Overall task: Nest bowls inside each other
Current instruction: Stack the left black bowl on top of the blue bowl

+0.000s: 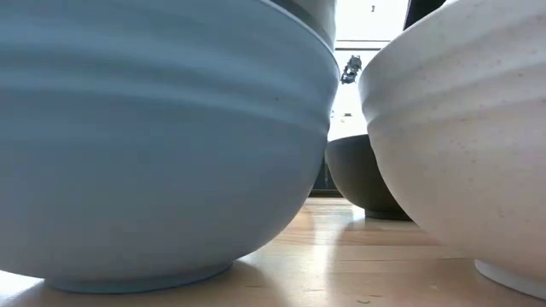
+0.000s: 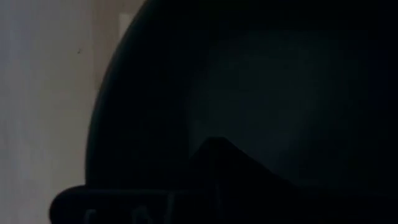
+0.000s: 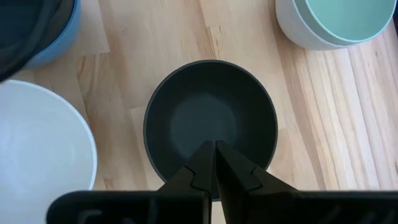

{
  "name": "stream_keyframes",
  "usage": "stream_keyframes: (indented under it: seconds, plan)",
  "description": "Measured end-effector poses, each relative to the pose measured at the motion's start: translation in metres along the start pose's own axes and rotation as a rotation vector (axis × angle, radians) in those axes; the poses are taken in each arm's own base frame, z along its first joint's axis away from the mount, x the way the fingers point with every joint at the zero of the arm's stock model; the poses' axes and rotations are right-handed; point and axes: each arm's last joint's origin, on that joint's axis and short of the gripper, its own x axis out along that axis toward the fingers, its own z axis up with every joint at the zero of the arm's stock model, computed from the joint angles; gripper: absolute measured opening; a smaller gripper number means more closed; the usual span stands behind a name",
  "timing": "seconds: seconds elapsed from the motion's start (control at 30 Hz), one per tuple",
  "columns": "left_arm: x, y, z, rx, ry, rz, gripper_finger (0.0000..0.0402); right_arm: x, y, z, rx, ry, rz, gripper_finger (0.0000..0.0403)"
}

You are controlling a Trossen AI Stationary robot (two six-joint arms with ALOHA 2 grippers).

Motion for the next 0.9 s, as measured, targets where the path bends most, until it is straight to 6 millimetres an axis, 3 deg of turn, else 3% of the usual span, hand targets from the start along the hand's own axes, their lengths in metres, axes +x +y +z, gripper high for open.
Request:
stream_keyframes:
  seconds: [0.9]
  plan:
    - [0.004,0.029,0.005,-0.053,0.038,0.181,0.0008,0.000,0.000,0.001,0.002,-0.016,-0.012,0.0022]
